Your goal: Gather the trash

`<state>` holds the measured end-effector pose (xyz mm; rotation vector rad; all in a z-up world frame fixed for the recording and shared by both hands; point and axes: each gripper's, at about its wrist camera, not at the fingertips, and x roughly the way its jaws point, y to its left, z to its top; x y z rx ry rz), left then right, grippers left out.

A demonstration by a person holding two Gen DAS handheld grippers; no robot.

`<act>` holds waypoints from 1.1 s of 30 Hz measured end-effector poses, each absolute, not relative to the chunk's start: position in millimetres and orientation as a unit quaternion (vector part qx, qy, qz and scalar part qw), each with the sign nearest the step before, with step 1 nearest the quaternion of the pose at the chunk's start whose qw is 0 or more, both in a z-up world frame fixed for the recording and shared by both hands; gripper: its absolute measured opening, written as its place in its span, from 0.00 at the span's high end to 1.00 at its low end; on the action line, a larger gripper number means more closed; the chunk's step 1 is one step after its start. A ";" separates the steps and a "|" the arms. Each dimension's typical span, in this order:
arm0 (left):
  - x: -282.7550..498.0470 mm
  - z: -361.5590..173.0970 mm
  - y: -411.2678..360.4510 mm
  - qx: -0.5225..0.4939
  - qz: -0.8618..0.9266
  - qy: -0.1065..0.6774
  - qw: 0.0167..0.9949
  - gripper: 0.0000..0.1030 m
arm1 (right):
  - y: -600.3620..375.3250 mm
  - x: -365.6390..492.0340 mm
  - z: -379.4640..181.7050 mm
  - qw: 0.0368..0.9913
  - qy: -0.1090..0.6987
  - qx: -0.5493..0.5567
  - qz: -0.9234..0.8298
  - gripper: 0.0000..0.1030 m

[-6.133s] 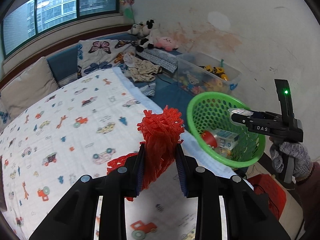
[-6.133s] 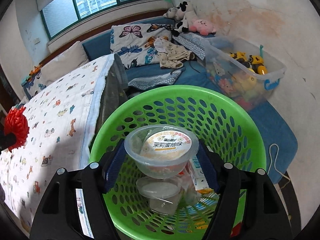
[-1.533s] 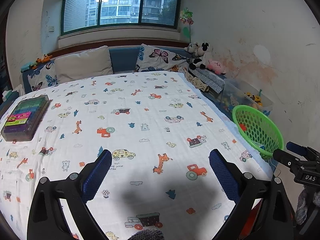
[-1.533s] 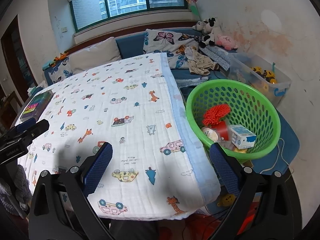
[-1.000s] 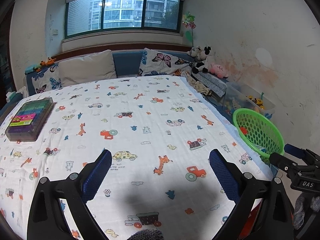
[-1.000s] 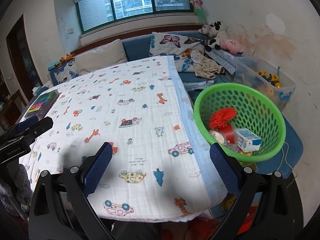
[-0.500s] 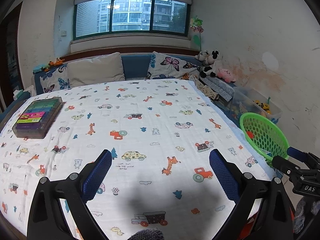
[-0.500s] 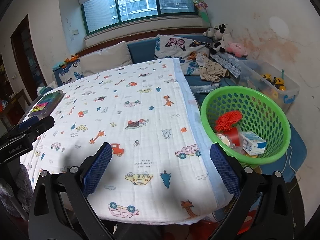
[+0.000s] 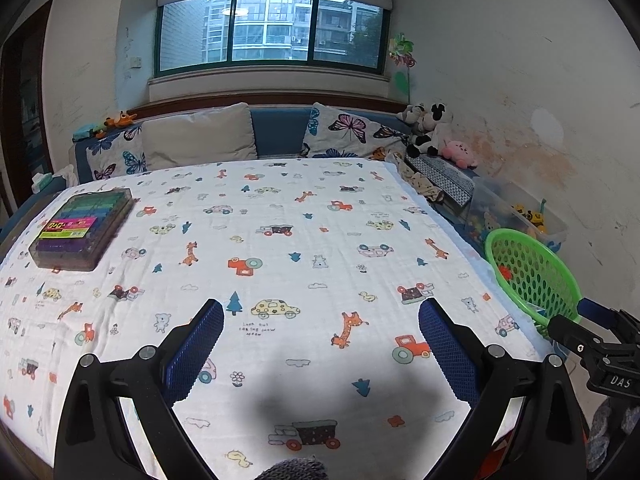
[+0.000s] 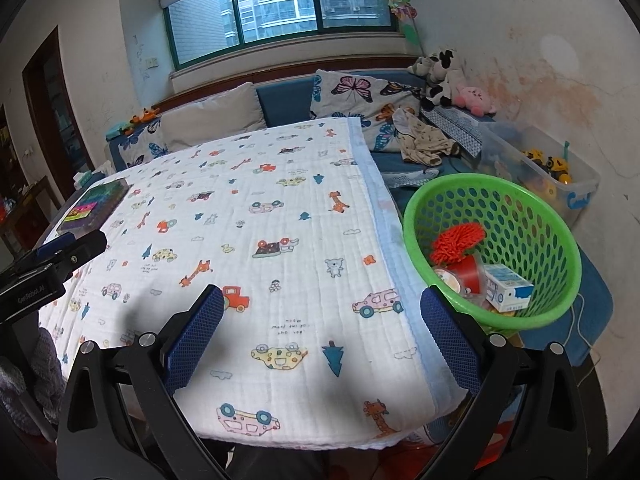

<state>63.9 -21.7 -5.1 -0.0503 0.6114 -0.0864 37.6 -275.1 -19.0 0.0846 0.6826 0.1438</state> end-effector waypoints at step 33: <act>63.8 -6.2 -21.3 -0.024 -0.036 0.301 0.953 0.08 | -273.6 36.9 -22.8 0.938 0.338 0.040 0.074 0.05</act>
